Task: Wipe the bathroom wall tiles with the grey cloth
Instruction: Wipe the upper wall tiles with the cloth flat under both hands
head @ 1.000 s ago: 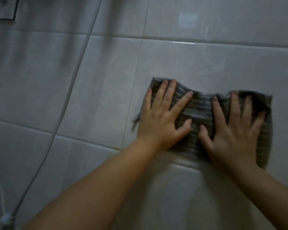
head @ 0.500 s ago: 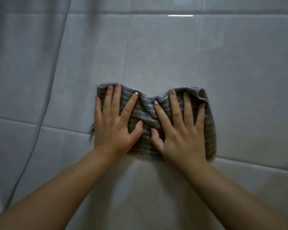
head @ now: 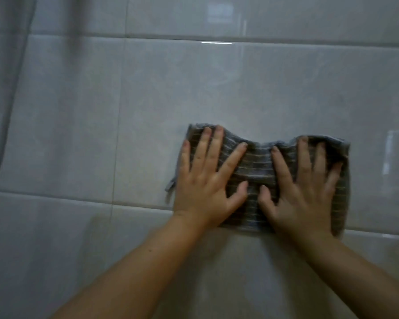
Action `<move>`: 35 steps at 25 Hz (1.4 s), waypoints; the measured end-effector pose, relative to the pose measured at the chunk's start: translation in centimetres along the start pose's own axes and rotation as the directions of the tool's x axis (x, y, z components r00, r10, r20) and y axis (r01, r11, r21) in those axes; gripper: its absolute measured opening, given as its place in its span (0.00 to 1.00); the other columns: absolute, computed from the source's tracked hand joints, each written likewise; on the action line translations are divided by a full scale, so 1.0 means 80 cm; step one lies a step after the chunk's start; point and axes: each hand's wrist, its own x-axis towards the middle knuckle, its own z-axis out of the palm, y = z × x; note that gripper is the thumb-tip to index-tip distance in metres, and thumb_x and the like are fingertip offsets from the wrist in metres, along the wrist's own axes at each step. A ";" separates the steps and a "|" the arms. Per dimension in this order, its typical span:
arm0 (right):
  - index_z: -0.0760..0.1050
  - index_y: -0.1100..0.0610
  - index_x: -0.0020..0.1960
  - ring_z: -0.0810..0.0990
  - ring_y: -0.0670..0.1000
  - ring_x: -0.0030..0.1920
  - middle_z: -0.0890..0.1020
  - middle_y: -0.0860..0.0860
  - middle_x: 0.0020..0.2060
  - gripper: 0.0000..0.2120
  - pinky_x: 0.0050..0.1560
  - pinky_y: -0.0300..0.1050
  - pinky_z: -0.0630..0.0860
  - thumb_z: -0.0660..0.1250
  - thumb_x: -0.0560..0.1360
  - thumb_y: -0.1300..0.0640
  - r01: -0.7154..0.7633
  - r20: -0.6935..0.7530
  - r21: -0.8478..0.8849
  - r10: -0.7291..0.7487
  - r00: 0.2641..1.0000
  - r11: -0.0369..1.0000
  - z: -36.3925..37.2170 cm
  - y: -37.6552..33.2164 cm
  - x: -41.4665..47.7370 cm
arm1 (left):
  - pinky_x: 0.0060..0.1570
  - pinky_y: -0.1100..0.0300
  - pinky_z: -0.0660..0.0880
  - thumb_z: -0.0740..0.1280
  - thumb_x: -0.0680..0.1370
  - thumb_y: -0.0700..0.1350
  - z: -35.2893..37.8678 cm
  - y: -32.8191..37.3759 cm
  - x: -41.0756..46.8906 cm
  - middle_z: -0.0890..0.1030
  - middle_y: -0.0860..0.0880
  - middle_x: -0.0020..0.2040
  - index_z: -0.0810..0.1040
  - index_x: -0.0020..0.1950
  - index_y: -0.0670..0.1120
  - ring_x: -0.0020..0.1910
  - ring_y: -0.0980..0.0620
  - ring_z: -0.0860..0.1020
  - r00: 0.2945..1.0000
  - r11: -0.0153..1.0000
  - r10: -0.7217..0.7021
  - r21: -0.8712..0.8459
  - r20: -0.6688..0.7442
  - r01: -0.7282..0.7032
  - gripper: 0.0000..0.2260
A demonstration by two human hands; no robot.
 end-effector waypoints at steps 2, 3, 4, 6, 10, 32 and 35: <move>0.65 0.50 0.75 0.55 0.67 0.75 0.60 0.62 0.76 0.33 0.71 0.72 0.47 0.60 0.71 0.43 0.022 0.002 0.018 -0.023 1.000 1.000 0.005 -0.028 0.017 | 0.75 0.36 0.51 0.62 0.74 0.61 -0.003 -0.028 0.009 0.59 0.40 0.79 0.65 0.77 0.54 0.78 0.41 0.56 0.999 0.999 -0.035 0.028 -0.034 0.036 0.32; 0.64 0.49 0.75 0.56 0.66 0.75 0.60 0.61 0.76 0.32 0.71 0.72 0.47 0.60 0.72 0.43 0.053 0.011 0.033 -0.054 0.999 0.998 0.006 -0.036 0.028 | 0.75 0.36 0.50 0.61 0.73 0.61 -0.004 -0.037 0.017 0.59 0.39 0.79 0.64 0.77 0.54 0.78 0.40 0.56 0.998 0.998 -0.056 0.040 -0.037 0.058 0.32; 0.64 0.48 0.75 0.56 0.65 0.76 0.61 0.60 0.76 0.31 0.72 0.71 0.48 0.60 0.73 0.43 0.081 0.012 0.047 -0.082 0.997 0.996 0.006 -0.037 0.042 | 0.75 0.36 0.49 0.61 0.74 0.61 -0.005 -0.043 0.029 0.58 0.39 0.79 0.64 0.77 0.54 0.79 0.40 0.55 0.997 0.996 -0.075 0.049 -0.032 0.076 0.32; 0.63 0.46 0.75 0.57 0.64 0.76 0.61 0.58 0.76 0.30 0.72 0.70 0.50 0.59 0.74 0.42 0.103 0.003 0.045 -0.103 0.995 0.994 0.006 -0.016 0.074 | 0.75 0.36 0.47 0.58 0.75 0.61 -0.005 -0.037 0.061 0.56 0.39 0.79 0.61 0.78 0.54 0.79 0.40 0.53 0.994 0.992 -0.111 0.058 -0.023 0.112 0.32; 0.62 0.46 0.76 0.54 0.63 0.77 0.59 0.57 0.77 0.30 0.73 0.69 0.49 0.57 0.75 0.41 0.000 -0.007 0.004 0.000 1.000 1.000 -0.001 0.053 0.085 | 0.75 0.36 0.47 0.55 0.76 0.63 0.004 0.018 0.091 0.54 0.39 0.80 0.59 0.79 0.54 0.79 0.40 0.51 0.993 0.992 -0.122 0.032 -0.005 0.122 0.32; 0.62 0.48 0.75 0.53 0.69 0.75 0.60 0.60 0.76 0.33 0.71 0.74 0.47 0.59 0.71 0.44 -0.007 0.062 -0.045 0.010 0.998 0.999 -0.025 0.166 -0.051 | 0.75 0.36 0.49 0.60 0.76 0.61 0.031 0.169 0.038 0.56 0.39 0.79 0.63 0.78 0.52 0.79 0.39 0.53 0.986 0.986 0.164 -0.007 0.017 -0.164 0.31; 0.62 0.46 0.76 0.53 0.68 0.75 0.60 0.58 0.76 0.32 0.71 0.73 0.47 0.58 0.72 0.42 -0.059 0.036 -0.059 0.061 0.997 0.997 -0.027 0.201 0.005 | 0.75 0.36 0.46 0.57 0.76 0.62 0.034 0.183 0.102 0.55 0.39 0.80 0.61 0.79 0.54 0.79 0.39 0.52 0.999 0.998 0.041 -0.041 -0.004 -0.041 0.32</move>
